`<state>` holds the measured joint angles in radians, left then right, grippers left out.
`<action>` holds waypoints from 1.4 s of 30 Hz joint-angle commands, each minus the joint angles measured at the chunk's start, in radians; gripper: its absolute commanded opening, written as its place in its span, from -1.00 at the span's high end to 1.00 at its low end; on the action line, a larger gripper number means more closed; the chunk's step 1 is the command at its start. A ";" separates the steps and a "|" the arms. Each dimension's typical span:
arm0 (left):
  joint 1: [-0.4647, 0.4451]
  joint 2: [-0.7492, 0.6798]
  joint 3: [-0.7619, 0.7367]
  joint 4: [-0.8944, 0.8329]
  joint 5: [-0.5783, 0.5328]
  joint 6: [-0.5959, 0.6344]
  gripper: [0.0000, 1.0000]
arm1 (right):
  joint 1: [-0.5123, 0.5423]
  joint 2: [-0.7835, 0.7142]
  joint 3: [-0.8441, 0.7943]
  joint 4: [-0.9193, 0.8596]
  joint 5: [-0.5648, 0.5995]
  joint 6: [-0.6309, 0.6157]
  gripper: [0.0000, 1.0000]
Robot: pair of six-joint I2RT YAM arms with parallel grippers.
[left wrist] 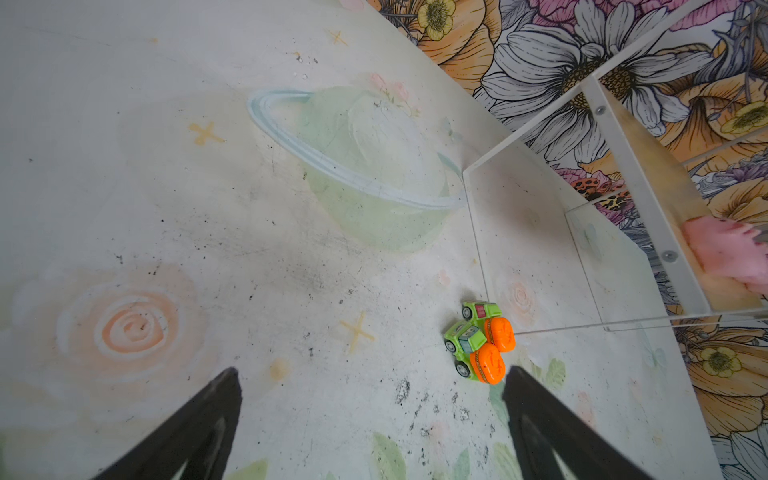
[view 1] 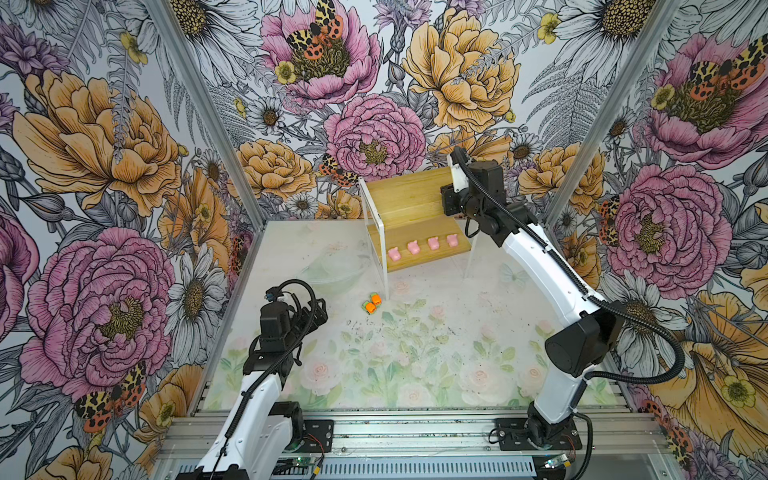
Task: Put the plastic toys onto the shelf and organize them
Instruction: 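Lower the truck beside the first truck on the upper shelf, then open the right gripper, withdraw, and move it over the orange-and-green trucks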
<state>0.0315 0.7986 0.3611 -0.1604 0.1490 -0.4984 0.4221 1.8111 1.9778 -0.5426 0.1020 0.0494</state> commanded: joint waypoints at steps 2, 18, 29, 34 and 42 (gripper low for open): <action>0.009 0.005 0.019 0.017 0.009 0.001 -0.98 | 0.000 -0.010 0.000 -0.002 -0.007 0.013 0.35; 0.004 0.019 0.010 0.041 0.007 -0.005 -0.98 | 0.007 -0.097 -0.021 0.001 0.003 -0.076 -0.25; -0.005 0.053 0.000 0.078 0.006 -0.014 -0.98 | 0.029 -0.411 -0.410 0.237 -0.233 -0.288 -0.45; -0.010 0.088 -0.004 0.101 0.008 -0.017 -0.98 | 0.099 -0.534 -0.858 0.598 -0.479 -0.232 -0.45; -0.027 0.148 -0.005 0.137 0.012 -0.014 -0.98 | 0.323 -0.324 -1.211 1.057 -0.413 -0.142 -0.39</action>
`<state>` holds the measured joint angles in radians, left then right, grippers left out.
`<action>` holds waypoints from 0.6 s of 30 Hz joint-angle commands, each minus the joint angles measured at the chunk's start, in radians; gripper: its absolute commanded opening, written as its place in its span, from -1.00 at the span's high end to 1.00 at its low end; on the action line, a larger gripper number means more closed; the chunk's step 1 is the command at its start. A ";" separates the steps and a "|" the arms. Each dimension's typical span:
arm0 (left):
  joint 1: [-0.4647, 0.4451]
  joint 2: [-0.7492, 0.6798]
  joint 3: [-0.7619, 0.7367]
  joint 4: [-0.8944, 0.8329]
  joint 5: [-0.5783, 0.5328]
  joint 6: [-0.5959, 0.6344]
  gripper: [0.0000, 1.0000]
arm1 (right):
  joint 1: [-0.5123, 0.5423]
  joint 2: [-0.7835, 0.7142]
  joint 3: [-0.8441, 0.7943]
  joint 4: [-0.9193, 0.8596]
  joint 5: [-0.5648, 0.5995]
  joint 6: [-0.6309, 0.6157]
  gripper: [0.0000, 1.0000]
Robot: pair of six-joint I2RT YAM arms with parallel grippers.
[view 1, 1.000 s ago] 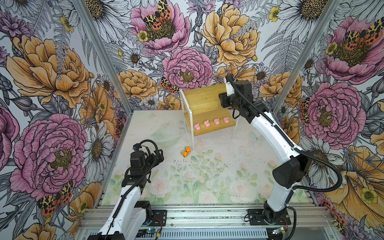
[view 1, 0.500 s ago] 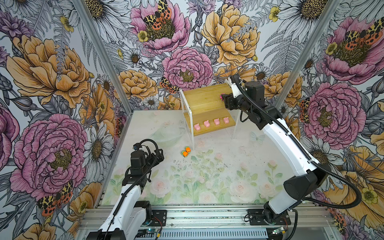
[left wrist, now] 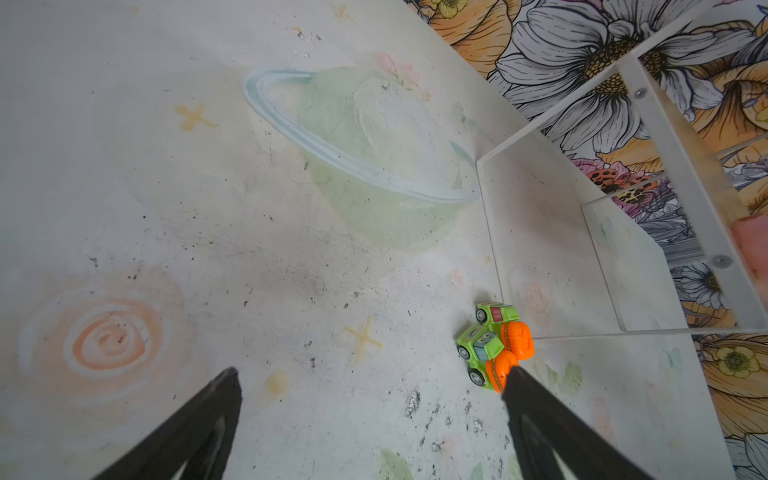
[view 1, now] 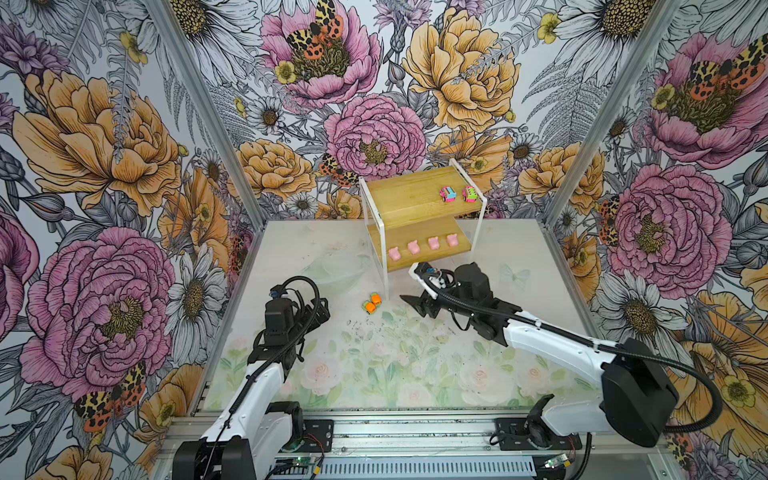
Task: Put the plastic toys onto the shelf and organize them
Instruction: 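Open the right gripper, withdraw, and move it over the orange-and-green trucks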
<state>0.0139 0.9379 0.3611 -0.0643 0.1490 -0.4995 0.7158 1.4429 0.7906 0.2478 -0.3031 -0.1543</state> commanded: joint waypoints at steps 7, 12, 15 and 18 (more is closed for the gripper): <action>-0.028 0.046 -0.021 0.090 0.020 -0.029 -0.98 | 0.072 0.294 -0.060 0.536 0.009 0.128 -0.36; -0.046 0.059 -0.018 0.101 0.010 -0.032 -0.97 | 0.085 0.436 -0.040 0.670 0.030 0.153 -0.35; -0.054 0.063 -0.013 0.100 0.007 -0.031 -0.98 | 0.114 0.498 -0.032 0.726 0.056 0.150 -0.33; -0.060 0.063 -0.010 0.093 0.000 -0.026 -0.98 | 0.130 0.539 -0.013 0.736 0.064 0.154 -0.33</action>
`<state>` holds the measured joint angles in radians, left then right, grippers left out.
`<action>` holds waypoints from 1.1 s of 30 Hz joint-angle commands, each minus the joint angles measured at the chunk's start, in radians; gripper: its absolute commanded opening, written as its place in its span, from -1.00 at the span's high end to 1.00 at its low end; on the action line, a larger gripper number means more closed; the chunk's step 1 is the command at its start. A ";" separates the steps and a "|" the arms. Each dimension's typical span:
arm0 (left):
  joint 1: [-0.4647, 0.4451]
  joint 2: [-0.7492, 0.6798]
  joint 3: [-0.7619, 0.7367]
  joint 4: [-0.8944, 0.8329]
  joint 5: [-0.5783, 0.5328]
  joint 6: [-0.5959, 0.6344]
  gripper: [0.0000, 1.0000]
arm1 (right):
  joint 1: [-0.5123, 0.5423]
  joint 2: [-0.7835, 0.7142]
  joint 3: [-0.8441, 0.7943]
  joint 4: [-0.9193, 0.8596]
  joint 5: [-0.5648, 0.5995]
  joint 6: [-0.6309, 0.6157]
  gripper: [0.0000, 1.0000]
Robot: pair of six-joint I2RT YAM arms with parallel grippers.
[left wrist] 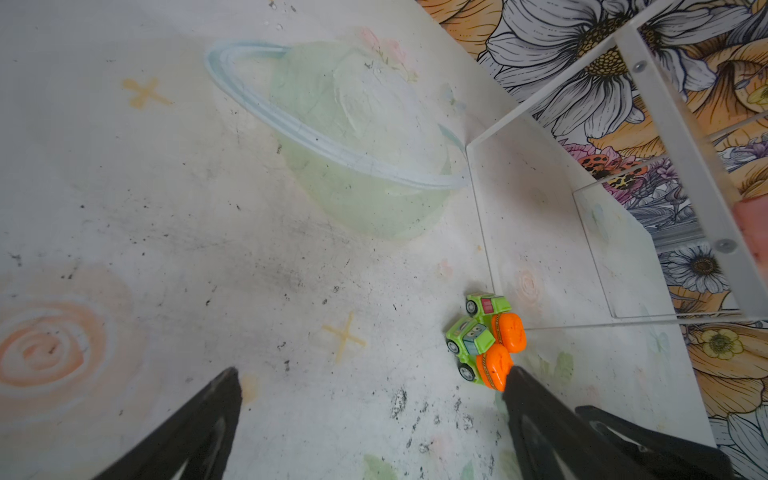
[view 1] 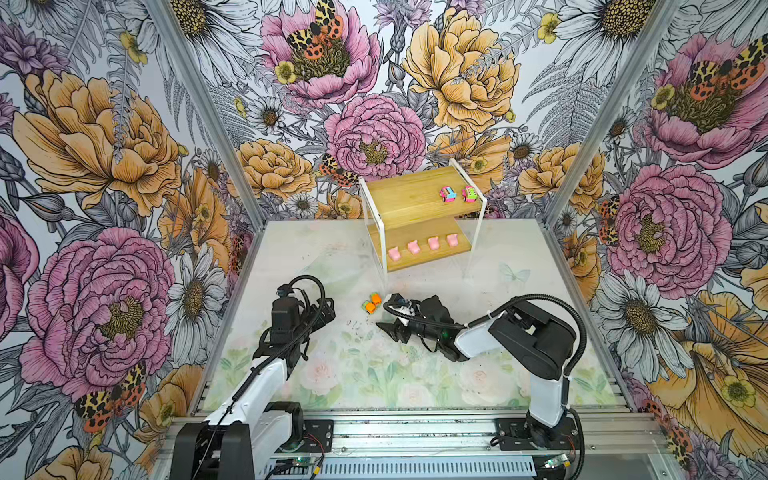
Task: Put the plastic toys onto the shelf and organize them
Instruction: 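Open the right gripper, withdraw, and move it over the orange-and-green trucks, then lower the right gripper onto one orange-and-green truck and grasp it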
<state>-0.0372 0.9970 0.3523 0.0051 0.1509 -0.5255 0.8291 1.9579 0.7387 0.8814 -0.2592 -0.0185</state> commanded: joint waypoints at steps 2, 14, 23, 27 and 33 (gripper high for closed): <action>-0.009 0.006 -0.002 0.023 -0.001 0.003 -0.97 | 0.026 0.047 0.054 0.102 0.033 0.021 -0.33; -0.006 0.027 -0.009 0.060 0.049 0.029 -0.97 | 0.039 0.130 0.128 0.077 0.083 0.035 -0.32; -0.003 0.069 -0.007 0.088 0.072 0.038 -0.98 | 0.038 0.175 0.174 0.053 0.092 0.038 -0.32; -0.002 0.070 0.000 0.077 0.067 0.045 -0.98 | 0.036 0.196 0.194 0.042 0.098 0.037 -0.32; -0.001 0.075 0.010 0.059 0.057 0.056 -0.97 | 0.036 0.221 0.231 0.014 0.104 0.037 -0.32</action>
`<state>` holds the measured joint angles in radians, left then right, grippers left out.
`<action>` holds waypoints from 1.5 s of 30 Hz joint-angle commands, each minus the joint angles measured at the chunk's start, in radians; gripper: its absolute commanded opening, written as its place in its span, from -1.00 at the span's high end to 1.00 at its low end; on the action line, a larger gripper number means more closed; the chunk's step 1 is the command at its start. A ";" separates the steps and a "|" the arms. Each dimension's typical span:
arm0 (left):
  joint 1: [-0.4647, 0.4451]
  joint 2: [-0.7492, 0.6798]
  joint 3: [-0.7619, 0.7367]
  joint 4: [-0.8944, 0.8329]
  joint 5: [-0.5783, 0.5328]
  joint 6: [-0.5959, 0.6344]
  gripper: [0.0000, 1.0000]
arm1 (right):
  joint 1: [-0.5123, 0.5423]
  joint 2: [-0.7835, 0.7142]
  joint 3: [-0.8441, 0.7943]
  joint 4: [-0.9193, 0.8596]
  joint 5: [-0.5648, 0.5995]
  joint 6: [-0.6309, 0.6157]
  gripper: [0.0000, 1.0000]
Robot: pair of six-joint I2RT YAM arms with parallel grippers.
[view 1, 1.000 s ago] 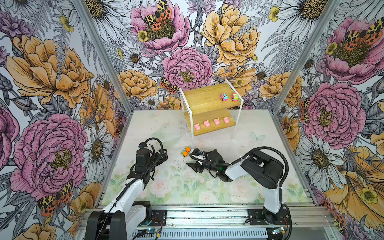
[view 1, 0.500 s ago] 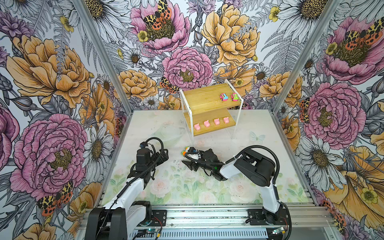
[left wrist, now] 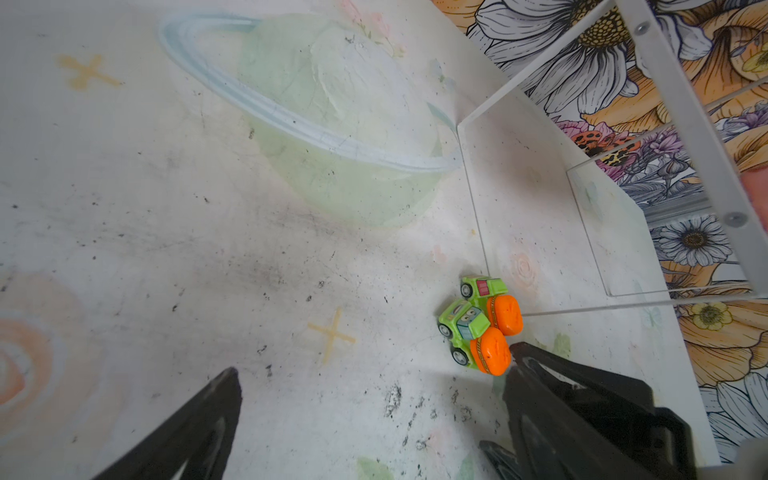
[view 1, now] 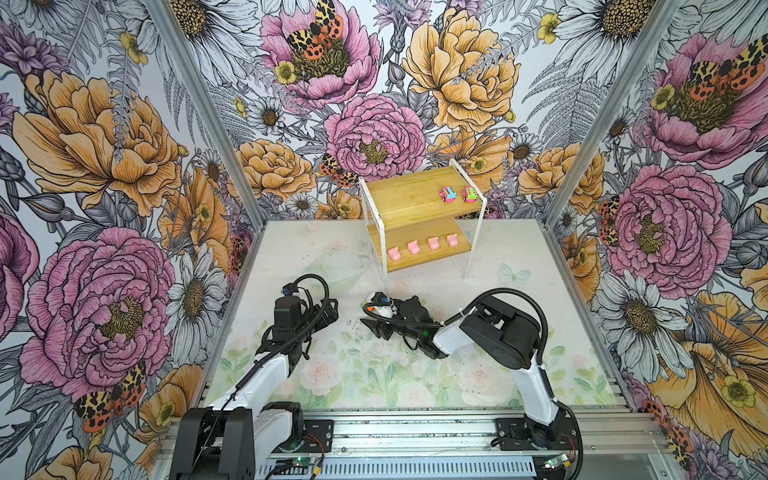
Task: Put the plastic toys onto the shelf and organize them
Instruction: 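Lower the right gripper onto one orange-and-green truck and grasp it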
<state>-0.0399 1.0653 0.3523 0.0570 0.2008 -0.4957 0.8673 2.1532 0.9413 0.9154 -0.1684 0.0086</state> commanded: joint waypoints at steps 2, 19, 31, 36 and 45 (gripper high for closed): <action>0.002 0.009 0.012 0.005 0.006 0.028 -0.98 | -0.002 0.034 0.040 -0.030 0.013 0.008 -0.32; 0.007 0.035 0.014 0.026 0.012 0.028 -0.98 | -0.002 0.054 0.096 -0.062 0.049 0.016 -0.31; 0.008 0.009 0.013 0.006 0.011 0.031 -0.98 | 0.006 0.074 0.139 -0.072 0.122 0.051 -0.32; 0.009 0.010 0.014 -0.003 0.013 0.038 -0.97 | 0.013 0.084 0.170 -0.102 0.136 0.054 -0.31; 0.015 0.013 0.014 -0.005 0.018 0.046 -0.97 | 0.024 0.113 0.206 -0.126 0.151 0.053 -0.32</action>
<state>-0.0341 1.0882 0.3534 0.0528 0.2008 -0.4690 0.8810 2.2440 1.1160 0.7979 -0.0368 0.0456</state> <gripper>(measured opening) 0.988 0.659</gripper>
